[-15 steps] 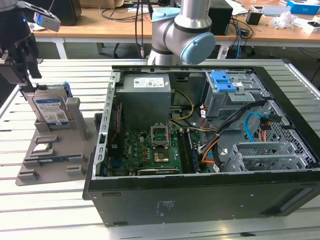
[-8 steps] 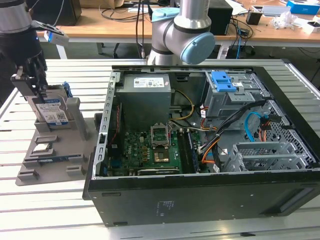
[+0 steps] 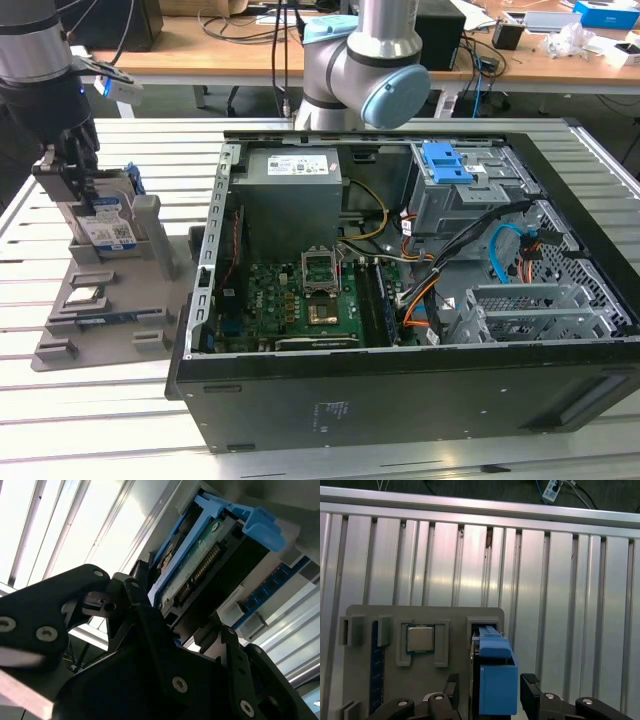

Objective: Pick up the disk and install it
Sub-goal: 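Pick up the disk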

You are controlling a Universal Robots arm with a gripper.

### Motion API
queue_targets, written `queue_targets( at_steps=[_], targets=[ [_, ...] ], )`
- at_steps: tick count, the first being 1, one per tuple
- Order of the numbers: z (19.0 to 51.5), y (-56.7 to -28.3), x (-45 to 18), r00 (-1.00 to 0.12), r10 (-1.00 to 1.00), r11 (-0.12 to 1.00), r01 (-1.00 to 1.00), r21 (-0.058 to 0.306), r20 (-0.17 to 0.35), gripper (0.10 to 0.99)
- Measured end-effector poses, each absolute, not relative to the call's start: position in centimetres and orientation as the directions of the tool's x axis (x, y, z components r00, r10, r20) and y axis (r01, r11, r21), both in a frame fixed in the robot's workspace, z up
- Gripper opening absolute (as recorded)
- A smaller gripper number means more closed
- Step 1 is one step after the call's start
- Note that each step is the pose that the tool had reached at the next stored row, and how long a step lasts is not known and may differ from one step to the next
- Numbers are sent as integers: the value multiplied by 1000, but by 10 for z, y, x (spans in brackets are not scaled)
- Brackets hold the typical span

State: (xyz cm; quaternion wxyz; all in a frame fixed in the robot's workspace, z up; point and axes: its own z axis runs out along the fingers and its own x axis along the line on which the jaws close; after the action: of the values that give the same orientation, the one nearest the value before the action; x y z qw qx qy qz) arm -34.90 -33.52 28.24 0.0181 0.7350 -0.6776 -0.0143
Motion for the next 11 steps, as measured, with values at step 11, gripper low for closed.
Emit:
queue_targets(
  at_steps=[11],
  targets=[
    [282, -335, -349, 81, -997, -81, -996, 46, 4, 365]
  ],
)
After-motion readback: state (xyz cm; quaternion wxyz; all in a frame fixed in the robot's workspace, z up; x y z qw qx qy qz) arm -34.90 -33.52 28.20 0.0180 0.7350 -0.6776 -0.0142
